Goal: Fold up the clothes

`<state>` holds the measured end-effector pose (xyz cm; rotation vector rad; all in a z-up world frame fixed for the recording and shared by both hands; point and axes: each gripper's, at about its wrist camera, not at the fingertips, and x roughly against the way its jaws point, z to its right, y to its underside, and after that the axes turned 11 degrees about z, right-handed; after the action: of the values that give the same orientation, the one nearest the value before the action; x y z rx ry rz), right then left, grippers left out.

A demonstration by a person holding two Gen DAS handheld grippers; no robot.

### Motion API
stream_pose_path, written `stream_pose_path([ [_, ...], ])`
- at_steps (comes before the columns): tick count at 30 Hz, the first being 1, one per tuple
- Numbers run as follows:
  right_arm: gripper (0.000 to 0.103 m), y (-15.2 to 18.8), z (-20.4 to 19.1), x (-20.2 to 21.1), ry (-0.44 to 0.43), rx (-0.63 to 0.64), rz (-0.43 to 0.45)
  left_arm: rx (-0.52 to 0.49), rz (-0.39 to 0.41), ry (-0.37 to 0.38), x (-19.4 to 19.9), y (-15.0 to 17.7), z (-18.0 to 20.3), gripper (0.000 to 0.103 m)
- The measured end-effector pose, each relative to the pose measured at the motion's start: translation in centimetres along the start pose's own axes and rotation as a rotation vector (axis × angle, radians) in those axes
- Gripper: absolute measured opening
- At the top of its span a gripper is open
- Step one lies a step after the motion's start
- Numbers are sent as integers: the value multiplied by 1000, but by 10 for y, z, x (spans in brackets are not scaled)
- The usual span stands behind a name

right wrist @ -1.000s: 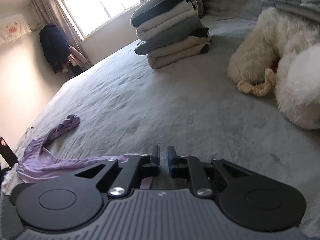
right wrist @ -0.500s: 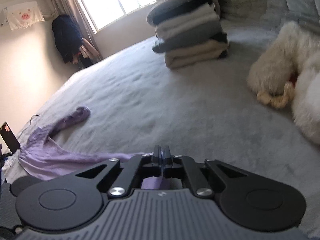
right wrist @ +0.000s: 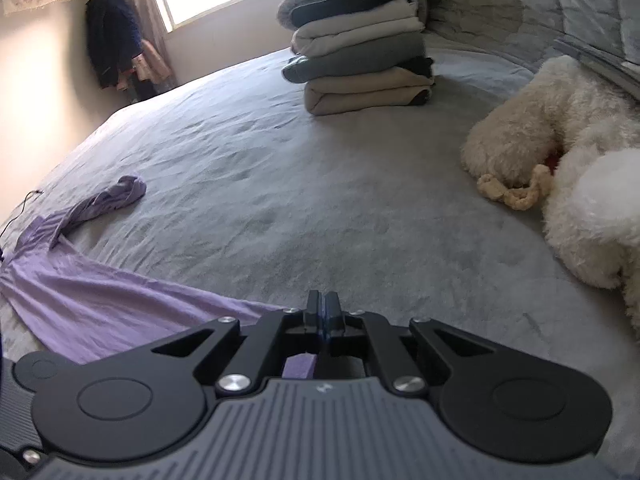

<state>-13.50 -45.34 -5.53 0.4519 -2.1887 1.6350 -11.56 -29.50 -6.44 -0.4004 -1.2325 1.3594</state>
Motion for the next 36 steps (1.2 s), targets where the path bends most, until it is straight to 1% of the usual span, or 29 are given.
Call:
stream_pose_path([
  [2,14,-4,-2,3,-2,-8,9,-5,6,-13,12,-3,-1,33],
  [4,16,-6,-6,6,-8,-9,16,-13,8,-34,26,-5,-6,35],
  [6,33,-7,-14,8,-20,1,21,-15,4,-52,41,-6,-13,42],
  [9,34,-9,-25,11,-39,17,28,-35,-5,-101,59,-7,-26,49],
  [11,34,-9,-38,12,-64,39,29,-49,-12,-134,71,-7,-35,51],
  [15,34,-9,-65,12,-115,82,29,-81,-14,-285,100,-10,-56,52],
  [17,34,-9,-77,9,-140,97,27,-81,0,-337,121,-12,-69,54],
  [18,34,-9,-84,7,-153,104,26,-74,6,-364,131,-14,-77,56],
  [23,34,-9,-116,0,-216,141,20,-2,15,-489,175,-12,-123,57],
  [26,34,-9,-135,-4,-254,163,16,19,16,-564,203,-4,-149,58],
  [30,34,-4,-172,-16,-319,208,-6,53,19,-657,242,10,-185,59],
  [34,34,6,-212,-30,-386,275,-41,111,64,-730,283,25,-218,59],
  [36,34,11,-231,-38,-418,301,-61,149,102,-759,303,31,-233,59],
])
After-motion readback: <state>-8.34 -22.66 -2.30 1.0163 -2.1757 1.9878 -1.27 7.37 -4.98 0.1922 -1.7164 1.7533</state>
